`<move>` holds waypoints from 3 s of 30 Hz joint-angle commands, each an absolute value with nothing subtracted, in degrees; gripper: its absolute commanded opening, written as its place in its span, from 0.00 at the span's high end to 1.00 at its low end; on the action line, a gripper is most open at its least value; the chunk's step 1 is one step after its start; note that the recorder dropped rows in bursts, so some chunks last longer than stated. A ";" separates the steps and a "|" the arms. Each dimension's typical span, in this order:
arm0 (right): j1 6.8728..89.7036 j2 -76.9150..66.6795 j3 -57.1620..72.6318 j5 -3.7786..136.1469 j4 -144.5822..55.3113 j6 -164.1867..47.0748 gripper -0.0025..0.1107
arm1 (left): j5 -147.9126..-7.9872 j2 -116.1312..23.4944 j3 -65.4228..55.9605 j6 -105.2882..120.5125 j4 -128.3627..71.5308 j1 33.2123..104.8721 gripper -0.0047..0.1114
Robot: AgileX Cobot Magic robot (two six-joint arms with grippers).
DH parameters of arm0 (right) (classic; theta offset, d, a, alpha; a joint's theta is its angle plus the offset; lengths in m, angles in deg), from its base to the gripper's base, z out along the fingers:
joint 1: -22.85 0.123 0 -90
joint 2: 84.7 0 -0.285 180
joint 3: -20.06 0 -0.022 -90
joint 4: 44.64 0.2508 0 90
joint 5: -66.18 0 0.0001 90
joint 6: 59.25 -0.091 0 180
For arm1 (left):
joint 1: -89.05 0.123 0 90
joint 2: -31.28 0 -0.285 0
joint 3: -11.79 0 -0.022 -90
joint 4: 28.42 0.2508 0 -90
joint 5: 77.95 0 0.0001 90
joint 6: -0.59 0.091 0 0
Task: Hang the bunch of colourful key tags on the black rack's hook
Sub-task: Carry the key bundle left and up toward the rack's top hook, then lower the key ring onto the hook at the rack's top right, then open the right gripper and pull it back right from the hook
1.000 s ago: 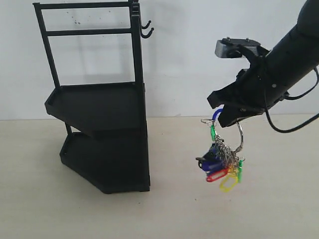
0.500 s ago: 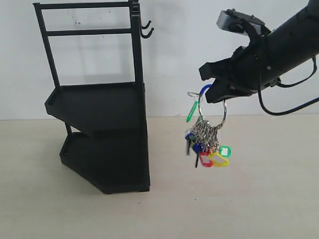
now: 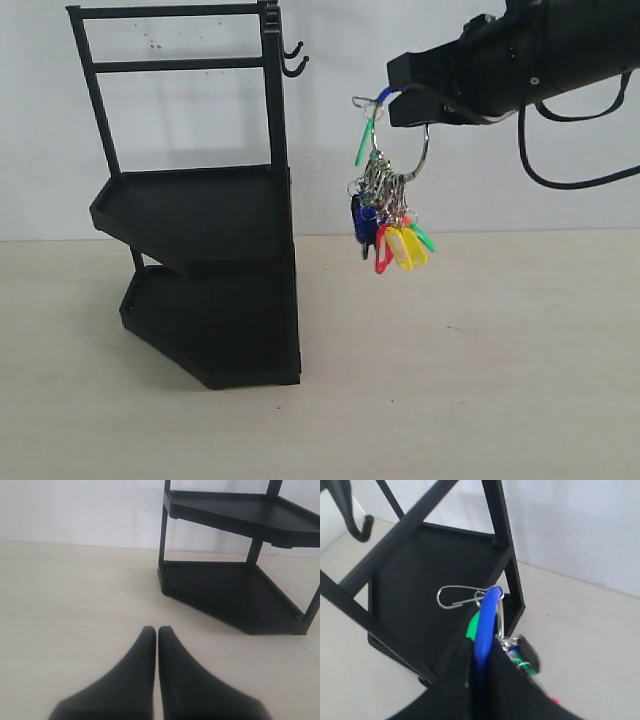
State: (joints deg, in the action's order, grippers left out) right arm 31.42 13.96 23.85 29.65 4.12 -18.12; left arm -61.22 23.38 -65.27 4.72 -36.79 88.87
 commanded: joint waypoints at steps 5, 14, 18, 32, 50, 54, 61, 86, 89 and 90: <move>31.85 12.32 24.23 30.13 21.52 -2.65 0.98 | -61.61 23.49 -65.42 4.92 -36.50 89.01 0.92; 35.50 12.66 24.12 38.15 19.41 -7.47 0.98 | -61.61 23.49 -65.42 4.92 -36.50 89.01 0.92; 37.37 12.46 24.12 33.60 20.65 2.56 0.98 | -61.61 23.49 -65.42 4.92 -36.50 89.01 0.92; 41.89 12.43 24.12 45.01 21.56 1.16 0.98 | -61.61 23.49 -65.42 4.92 -36.50 89.01 0.92; 42.16 12.43 24.12 47.45 21.15 0.64 0.98 | -61.61 23.49 -65.42 4.92 -36.50 89.01 0.92; 42.82 12.43 24.12 46.99 20.73 0.64 0.98 | -61.61 23.49 -65.42 4.92 -36.50 89.01 0.92; 42.82 13.04 23.42 44.99 20.01 -0.66 0.98 | -61.61 23.49 -65.42 4.92 -36.50 89.01 0.92; 42.82 13.51 22.15 47.49 17.10 -3.74 0.56 | -61.61 23.49 -65.42 4.92 -36.50 89.01 0.92; 42.82 13.51 22.15 47.49 15.18 -3.74 0.70 | -61.61 23.49 -65.42 4.92 -36.50 89.01 0.92; 42.82 13.51 22.15 47.49 14.37 -4.00 0.74 | -61.61 23.49 -65.42 4.92 -36.50 89.01 0.92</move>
